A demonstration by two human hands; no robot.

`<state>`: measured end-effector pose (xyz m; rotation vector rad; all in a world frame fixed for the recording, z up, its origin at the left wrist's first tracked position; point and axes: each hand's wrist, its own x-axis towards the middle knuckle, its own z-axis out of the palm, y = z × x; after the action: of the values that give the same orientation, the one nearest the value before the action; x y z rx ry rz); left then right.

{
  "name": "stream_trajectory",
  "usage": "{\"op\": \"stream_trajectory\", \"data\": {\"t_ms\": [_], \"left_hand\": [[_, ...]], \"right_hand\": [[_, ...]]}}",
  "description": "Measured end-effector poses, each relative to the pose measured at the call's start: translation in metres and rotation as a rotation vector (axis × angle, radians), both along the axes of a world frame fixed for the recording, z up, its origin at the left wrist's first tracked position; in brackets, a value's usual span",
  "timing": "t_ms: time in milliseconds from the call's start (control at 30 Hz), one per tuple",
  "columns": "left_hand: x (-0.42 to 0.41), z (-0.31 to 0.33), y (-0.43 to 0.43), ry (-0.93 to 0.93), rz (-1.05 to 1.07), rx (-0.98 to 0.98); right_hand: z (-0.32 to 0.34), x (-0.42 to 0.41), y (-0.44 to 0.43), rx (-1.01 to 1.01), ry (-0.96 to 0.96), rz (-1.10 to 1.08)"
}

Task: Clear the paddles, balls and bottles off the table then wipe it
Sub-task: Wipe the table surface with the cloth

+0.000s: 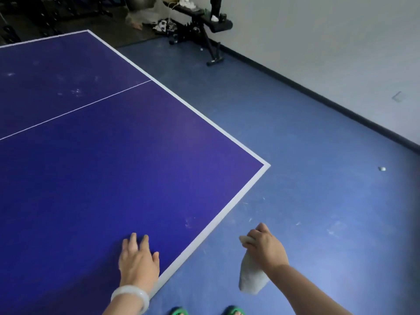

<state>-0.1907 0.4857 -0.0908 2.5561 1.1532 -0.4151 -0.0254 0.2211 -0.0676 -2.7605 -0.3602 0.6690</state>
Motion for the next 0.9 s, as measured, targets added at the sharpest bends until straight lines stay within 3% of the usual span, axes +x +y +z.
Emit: {"op": "stream_trajectory", "data": {"t_ms": [100,200,567,900], "left_hand": [[0.042,0.012,-0.048,-0.193,-0.306,-0.181],[0.095,0.022,-0.094,-0.209,-0.444,-0.293],[0.309,0.058,-0.25,-0.113,-0.469,-0.33],[0.461,0.083,-0.296,-0.084,-0.473,-0.24]], "right_hand": [[0.0,0.015,-0.021,0.013,0.035,-0.127],[0.005,0.041,-0.051,0.041,0.065,-0.182],[0.045,0.209,-0.201,0.07,0.053,-0.221],[0.066,0.352,-0.226,0.076,0.045,-0.129]]}}
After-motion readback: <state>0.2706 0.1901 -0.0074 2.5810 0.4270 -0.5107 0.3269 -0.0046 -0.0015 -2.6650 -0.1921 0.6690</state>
